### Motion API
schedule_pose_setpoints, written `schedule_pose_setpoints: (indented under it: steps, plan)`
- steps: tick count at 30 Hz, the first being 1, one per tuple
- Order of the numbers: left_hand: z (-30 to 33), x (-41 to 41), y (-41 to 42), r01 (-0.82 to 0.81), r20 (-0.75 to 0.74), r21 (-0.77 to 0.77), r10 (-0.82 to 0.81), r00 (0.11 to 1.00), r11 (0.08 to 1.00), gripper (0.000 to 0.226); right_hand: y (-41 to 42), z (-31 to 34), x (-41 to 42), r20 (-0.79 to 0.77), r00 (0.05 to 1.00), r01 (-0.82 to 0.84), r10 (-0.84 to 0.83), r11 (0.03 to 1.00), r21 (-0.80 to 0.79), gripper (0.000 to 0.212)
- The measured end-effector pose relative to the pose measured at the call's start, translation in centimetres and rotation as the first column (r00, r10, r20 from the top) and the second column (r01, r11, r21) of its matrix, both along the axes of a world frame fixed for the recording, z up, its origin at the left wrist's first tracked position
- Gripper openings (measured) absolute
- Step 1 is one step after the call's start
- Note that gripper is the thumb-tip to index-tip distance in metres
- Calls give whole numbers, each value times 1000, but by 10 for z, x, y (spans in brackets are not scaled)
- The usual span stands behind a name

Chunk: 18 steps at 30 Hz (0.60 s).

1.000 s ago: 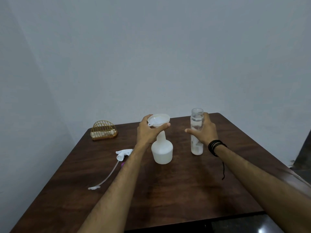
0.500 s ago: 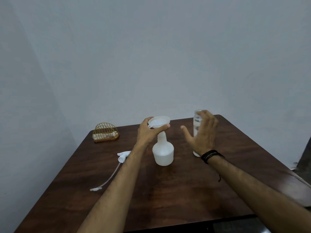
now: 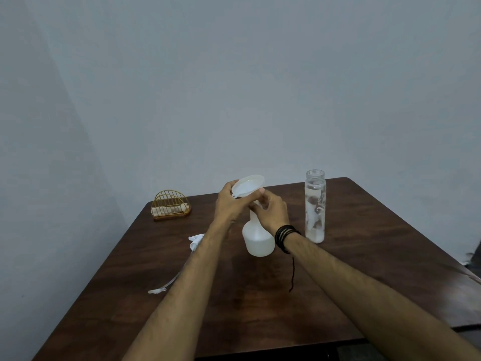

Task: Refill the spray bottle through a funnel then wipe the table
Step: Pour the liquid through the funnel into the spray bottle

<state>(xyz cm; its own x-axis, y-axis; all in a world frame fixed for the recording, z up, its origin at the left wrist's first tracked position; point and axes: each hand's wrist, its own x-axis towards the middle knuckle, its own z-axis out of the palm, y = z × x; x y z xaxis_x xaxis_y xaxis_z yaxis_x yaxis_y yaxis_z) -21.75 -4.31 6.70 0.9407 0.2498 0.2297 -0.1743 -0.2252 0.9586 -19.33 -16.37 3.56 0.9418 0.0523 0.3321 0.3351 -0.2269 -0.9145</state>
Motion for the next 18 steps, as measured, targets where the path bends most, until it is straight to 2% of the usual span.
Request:
schedule_pose_setpoints:
  steps: [6, 10, 12, 15, 18]
  plan:
    - [5, -7, 8, 107, -14, -18, -108, 994, 994, 70, -1, 11, 1, 84, 996, -26, 21, 998, 59, 12]
    - [-7, -7, 20, 225, -115, -27, -226, 967, 974, 113, -9, 30, 4, 103, 995, -28, 11, 985, 168, 3]
    - [-13, -7, 23, 217, -152, -3, -215, 965, 976, 120, -19, 40, 6, 130, 991, -33, 11, 985, 172, 5]
    - [-22, -8, 24, 183, -183, 32, -174, 968, 983, 113, -44, 44, 4, 151, 987, -54, 46, 997, 49, 18]
    - [-30, -11, 20, 172, -210, 96, -149, 966, 981, 102, -76, 32, -6, 78, 993, -83, 94, 987, -135, 57]
